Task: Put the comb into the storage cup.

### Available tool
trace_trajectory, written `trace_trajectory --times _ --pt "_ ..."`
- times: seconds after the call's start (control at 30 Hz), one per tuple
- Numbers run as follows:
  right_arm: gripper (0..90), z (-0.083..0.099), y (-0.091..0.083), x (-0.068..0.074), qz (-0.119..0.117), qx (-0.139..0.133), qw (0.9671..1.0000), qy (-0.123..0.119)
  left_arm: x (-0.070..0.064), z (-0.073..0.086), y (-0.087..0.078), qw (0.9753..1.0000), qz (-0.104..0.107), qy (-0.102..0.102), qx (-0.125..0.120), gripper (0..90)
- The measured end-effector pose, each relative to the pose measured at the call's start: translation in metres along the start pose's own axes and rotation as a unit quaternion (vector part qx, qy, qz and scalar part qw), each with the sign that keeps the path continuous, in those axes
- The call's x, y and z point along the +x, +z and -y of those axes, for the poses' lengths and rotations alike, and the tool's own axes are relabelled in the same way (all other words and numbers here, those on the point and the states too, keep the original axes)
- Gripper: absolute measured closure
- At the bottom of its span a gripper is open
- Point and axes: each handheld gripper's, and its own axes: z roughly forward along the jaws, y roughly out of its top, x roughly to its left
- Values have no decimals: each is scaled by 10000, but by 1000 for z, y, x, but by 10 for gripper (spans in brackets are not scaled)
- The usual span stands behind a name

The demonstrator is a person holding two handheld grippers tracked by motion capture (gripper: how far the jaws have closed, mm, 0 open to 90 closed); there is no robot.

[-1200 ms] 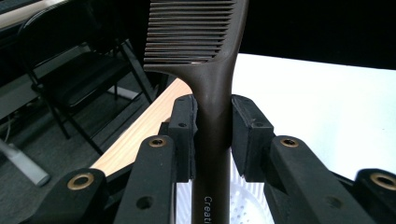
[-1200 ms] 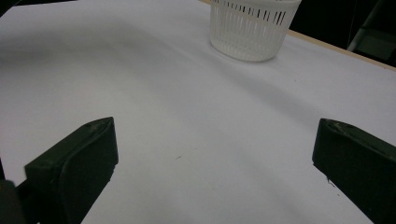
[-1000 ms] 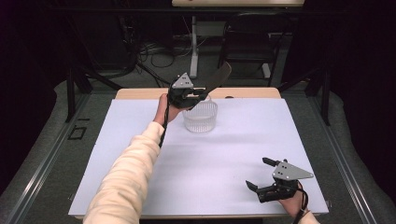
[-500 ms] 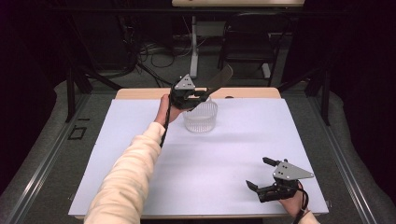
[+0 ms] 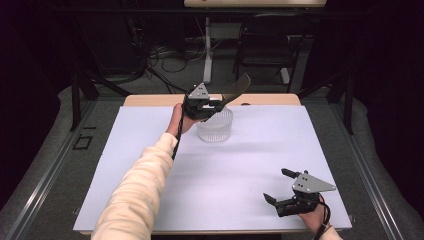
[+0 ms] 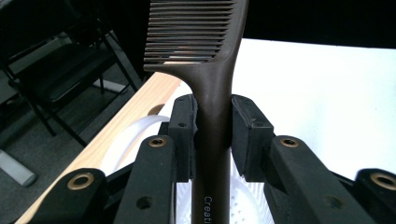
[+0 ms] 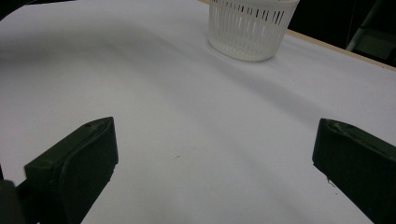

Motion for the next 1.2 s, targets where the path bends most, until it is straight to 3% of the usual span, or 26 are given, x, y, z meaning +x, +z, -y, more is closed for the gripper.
trace_trajectory --times 1.2 --pt "0 0 0 -1 31 7 10000 -5 -1 15 11 9994 77 15 347 713"
